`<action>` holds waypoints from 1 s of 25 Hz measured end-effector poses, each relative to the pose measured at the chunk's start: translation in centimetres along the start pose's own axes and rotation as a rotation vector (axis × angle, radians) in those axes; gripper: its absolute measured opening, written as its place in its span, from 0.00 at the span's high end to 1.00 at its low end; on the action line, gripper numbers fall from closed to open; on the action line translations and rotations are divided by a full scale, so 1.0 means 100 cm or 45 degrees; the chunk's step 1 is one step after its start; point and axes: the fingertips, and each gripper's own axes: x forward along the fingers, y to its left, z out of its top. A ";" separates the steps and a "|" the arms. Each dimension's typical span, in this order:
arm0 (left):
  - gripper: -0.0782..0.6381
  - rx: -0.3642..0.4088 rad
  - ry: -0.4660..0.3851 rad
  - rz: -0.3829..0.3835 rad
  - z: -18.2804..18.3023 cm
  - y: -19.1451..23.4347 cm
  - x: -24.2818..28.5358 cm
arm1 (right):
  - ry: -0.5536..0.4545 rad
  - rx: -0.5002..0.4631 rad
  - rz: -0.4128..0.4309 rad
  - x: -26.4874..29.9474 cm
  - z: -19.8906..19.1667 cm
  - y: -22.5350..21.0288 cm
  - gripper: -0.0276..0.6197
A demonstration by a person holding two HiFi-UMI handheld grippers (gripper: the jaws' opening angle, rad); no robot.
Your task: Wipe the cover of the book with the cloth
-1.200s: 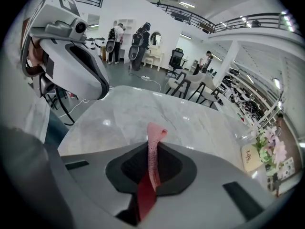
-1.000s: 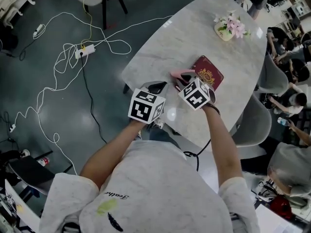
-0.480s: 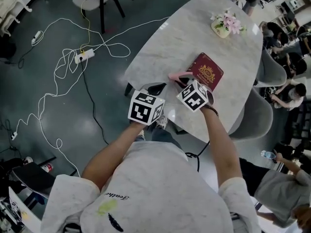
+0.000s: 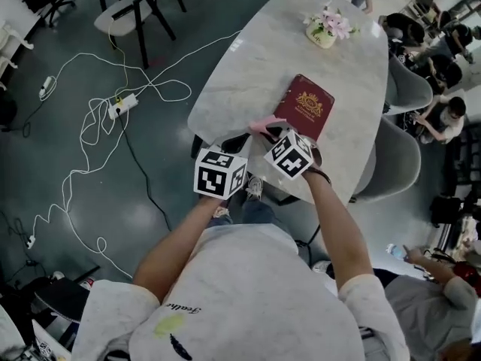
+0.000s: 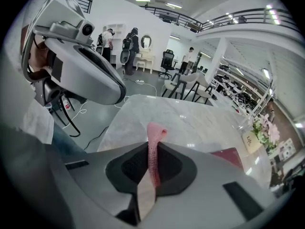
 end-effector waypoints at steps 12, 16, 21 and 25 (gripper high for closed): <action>0.88 0.060 0.000 -0.091 0.009 -0.031 0.010 | -0.171 0.235 -0.185 -0.060 0.000 -0.016 0.93; 0.88 0.085 -0.013 -0.103 0.015 -0.046 0.015 | -0.249 0.315 -0.270 -0.088 -0.005 -0.028 0.93; 0.88 0.115 -0.040 -0.091 0.025 -0.066 0.020 | -0.363 0.388 -0.349 -0.126 -0.010 -0.040 0.93; 0.88 0.141 -0.065 -0.068 0.032 -0.083 0.021 | -0.445 0.394 -0.398 -0.156 -0.011 -0.044 0.93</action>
